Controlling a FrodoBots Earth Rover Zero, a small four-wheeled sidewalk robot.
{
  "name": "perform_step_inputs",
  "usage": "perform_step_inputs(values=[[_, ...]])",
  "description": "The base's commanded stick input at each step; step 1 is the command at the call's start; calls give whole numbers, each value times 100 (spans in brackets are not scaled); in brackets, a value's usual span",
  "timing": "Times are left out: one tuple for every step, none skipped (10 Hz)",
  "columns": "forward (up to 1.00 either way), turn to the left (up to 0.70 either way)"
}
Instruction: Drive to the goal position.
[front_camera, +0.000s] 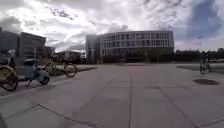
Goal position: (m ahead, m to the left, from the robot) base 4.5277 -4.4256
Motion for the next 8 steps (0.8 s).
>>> perform_step_inputs(values=[[70,1],[70,1],[70,1],[70,1],[70,1],[70,1],[70,-30],[70,-34]])
